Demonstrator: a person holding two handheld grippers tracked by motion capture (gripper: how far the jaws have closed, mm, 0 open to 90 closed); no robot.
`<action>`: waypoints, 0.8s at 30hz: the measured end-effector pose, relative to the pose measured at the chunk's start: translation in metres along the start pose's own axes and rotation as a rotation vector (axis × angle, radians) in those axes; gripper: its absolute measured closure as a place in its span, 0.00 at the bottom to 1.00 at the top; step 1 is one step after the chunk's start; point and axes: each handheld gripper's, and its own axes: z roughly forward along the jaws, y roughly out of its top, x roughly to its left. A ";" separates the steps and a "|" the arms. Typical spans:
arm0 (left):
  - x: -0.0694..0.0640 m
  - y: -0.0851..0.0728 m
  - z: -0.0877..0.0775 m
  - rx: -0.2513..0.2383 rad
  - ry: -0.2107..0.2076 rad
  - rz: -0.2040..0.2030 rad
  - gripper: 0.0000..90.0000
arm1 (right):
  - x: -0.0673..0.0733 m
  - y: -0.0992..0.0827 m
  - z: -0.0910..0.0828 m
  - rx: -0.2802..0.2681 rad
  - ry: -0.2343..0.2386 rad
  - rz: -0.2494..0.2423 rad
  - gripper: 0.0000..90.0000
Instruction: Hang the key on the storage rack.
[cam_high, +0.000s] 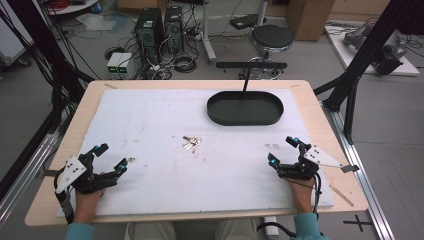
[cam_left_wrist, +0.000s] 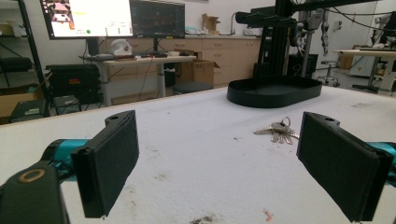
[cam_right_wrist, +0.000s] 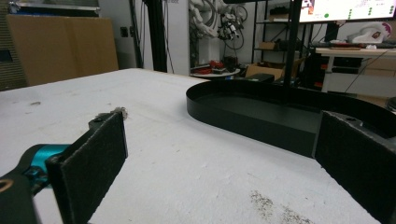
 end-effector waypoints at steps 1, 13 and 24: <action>0.000 0.000 0.000 0.000 0.000 0.000 0.15 | 0.000 0.000 0.000 -0.001 -0.002 -0.001 0.03; 0.000 0.000 0.000 0.002 0.000 -0.002 0.15 | 0.004 0.013 0.014 0.097 0.013 -0.049 0.03; 0.001 0.000 0.001 0.010 -0.001 -0.004 0.15 | -0.004 0.094 0.067 0.218 0.210 -0.051 0.03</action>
